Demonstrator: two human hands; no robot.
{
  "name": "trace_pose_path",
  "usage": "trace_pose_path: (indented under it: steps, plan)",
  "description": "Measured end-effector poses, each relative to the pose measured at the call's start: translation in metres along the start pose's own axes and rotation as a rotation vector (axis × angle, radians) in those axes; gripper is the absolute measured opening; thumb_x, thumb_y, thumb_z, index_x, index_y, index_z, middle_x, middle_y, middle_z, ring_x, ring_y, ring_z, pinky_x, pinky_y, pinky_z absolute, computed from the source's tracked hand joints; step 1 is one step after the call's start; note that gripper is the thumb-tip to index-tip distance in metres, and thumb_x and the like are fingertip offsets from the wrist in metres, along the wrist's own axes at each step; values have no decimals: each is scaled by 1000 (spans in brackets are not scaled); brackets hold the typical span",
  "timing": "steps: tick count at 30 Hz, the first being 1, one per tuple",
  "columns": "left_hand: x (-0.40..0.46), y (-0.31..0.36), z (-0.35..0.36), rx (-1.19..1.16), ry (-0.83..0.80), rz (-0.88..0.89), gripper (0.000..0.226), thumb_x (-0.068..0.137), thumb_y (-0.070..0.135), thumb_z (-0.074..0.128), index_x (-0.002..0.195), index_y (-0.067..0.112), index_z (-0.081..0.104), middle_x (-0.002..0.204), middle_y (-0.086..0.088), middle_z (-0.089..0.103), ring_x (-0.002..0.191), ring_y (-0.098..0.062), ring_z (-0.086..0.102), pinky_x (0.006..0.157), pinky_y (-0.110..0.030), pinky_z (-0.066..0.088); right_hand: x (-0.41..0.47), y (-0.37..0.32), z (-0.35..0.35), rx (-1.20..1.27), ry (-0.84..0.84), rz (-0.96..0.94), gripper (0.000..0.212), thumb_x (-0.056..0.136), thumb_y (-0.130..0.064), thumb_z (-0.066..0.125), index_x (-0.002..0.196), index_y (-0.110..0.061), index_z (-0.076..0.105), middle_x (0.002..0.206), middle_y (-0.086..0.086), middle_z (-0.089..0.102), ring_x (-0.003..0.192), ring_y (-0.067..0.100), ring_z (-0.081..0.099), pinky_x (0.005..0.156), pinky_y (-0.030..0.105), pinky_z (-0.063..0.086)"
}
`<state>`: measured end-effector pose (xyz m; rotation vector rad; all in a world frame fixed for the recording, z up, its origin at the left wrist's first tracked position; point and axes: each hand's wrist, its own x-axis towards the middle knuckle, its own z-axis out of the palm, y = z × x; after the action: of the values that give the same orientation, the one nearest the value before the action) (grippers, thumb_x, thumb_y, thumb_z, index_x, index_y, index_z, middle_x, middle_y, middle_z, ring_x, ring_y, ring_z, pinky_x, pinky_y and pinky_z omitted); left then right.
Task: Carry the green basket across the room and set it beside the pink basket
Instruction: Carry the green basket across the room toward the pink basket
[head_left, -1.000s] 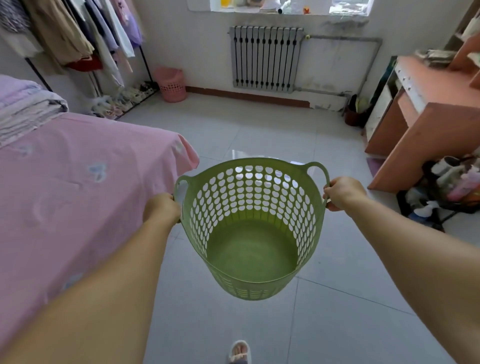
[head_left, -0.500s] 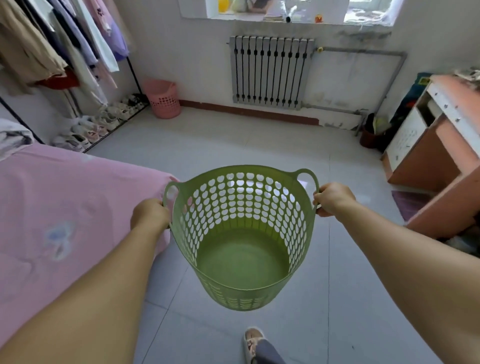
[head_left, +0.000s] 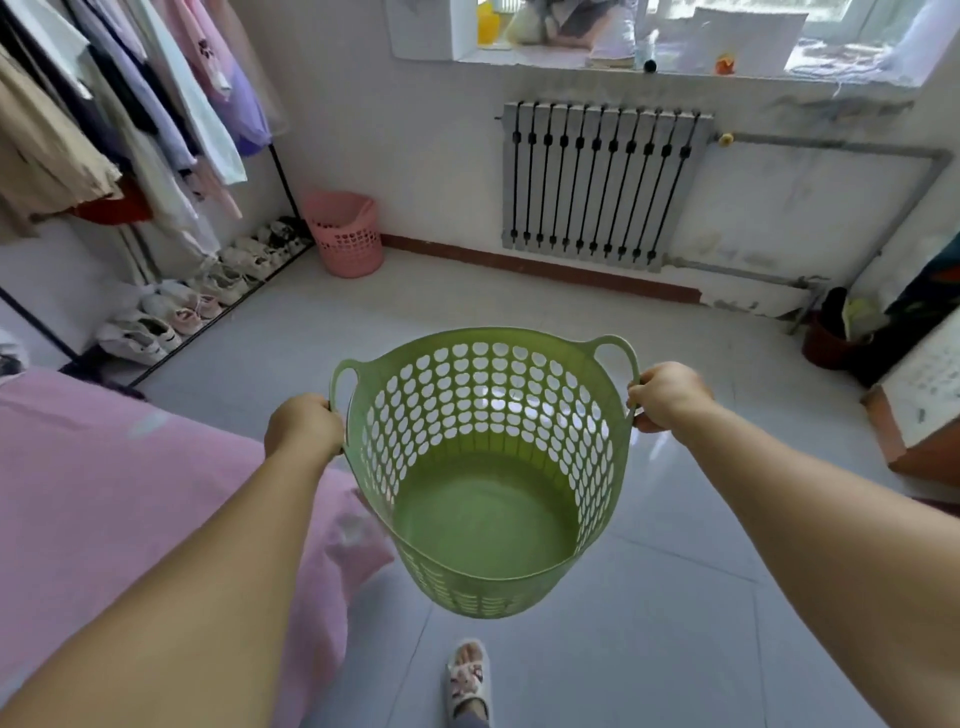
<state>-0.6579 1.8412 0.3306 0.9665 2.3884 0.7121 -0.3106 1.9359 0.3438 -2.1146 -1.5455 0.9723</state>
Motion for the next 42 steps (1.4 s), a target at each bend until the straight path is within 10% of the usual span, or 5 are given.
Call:
trace_pose_path:
  steps: [12,33,42]
  plan:
    - [291,127,5,94,31,-23,23,90,6,46,87,-1,67,96,-22,72,93,-39,70,85,-45,55,252,-189,63,56,-1,36,25,89,-2,54,68,-9,63,70,11,67,79,35,74,81,46,61]
    - [809,277,17,15,33,-121,21,91,6,49,89,-7,66,101,-28,70,98,-43,68,91,-50,56,680,-516,199,-12,-65,12,22,87,0,49,89,-2,71,83,15,72,80,35,75,85,44,60]
    - [1011,340,34,181,-32,-54,20,91,9,46,78,8,61,102,-22,71,88,-35,66,66,-32,41,810,-616,261,35,-43,185,16,84,-2,53,78,-7,67,68,10,65,79,36,74,85,45,59]
